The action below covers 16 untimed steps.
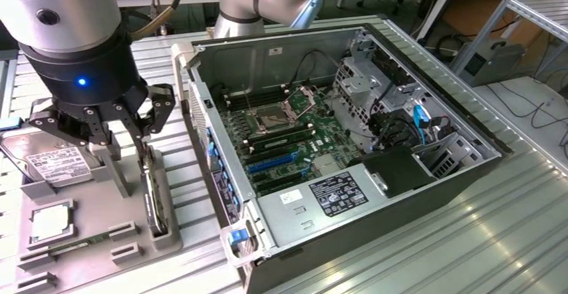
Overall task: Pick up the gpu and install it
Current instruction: 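Pick up the gpu and move the gpu toward the slot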
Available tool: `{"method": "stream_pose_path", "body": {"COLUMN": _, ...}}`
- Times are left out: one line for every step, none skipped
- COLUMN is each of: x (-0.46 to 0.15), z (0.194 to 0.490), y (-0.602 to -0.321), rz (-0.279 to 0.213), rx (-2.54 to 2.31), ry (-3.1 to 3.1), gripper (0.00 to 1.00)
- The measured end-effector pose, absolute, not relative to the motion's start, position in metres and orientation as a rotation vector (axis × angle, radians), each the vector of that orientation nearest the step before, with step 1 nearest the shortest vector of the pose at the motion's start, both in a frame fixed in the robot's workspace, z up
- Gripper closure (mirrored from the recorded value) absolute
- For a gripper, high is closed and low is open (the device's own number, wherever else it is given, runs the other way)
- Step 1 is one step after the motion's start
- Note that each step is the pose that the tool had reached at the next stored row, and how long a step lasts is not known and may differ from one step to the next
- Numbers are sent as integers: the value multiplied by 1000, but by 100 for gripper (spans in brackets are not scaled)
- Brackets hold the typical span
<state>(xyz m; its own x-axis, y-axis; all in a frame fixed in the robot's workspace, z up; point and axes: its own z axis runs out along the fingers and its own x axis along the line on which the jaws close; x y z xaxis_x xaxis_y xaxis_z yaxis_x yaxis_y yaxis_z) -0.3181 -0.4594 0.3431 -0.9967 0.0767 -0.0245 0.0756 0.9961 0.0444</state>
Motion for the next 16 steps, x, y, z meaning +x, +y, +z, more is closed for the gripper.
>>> {"method": "stream_pose_path", "body": {"x": -318, "z": 341, "y": -459, "rz": 68, "rx": 119, "ry": 3112, "gripper": 64}}
{"method": "stream_pose_path", "body": {"x": -318, "z": 339, "y": -459, "rz": 68, "rx": 119, "ry": 3112, "gripper": 64}}
{"method": "stream_pose_path", "body": {"x": -318, "z": 337, "y": -459, "rz": 68, "rx": 119, "ry": 3112, "gripper": 64}}
{"method": "stream_pose_path", "body": {"x": -318, "z": 335, "y": -459, "rz": 68, "rx": 119, "ry": 3112, "gripper": 64}}
{"method": "stream_pose_path", "body": {"x": -318, "z": 332, "y": -459, "rz": 68, "rx": 119, "ry": 3112, "gripper": 64}}
{"method": "stream_pose_path", "body": {"x": -318, "z": 329, "y": -459, "rz": 68, "rx": 119, "ry": 3112, "gripper": 64}}
{"method": "stream_pose_path", "body": {"x": -318, "z": 328, "y": -459, "rz": 68, "rx": 119, "ry": 3113, "gripper": 64}}
{"method": "stream_pose_path", "body": {"x": -318, "z": 325, "y": -459, "rz": 68, "rx": 119, "ry": 3112, "gripper": 64}}
{"method": "stream_pose_path", "body": {"x": -318, "z": 322, "y": -459, "rz": 68, "rx": 119, "ry": 3112, "gripper": 64}}
{"method": "stream_pose_path", "body": {"x": -318, "z": 320, "y": -459, "rz": 68, "rx": 119, "ry": 3112, "gripper": 64}}
{"method": "stream_pose_path", "body": {"x": -318, "z": 317, "y": -459, "rz": 68, "rx": 119, "ry": 3112, "gripper": 64}}
{"method": "stream_pose_path", "body": {"x": -318, "z": 316, "y": -459, "rz": 68, "rx": 119, "ry": 3113, "gripper": 64}}
{"method": "stream_pose_path", "body": {"x": -318, "z": 314, "y": -459, "rz": 68, "rx": 119, "ry": 3112, "gripper": 64}}
{"method": "stream_pose_path", "body": {"x": -318, "z": 312, "y": -459, "rz": 68, "rx": 119, "ry": 3112, "gripper": 64}}
{"method": "stream_pose_path", "body": {"x": -318, "z": 310, "y": -459, "rz": 68, "rx": 119, "ry": 3112, "gripper": 64}}
{"method": "stream_pose_path", "body": {"x": -318, "z": 308, "y": -459, "rz": 68, "rx": 119, "ry": 3112, "gripper": 64}}
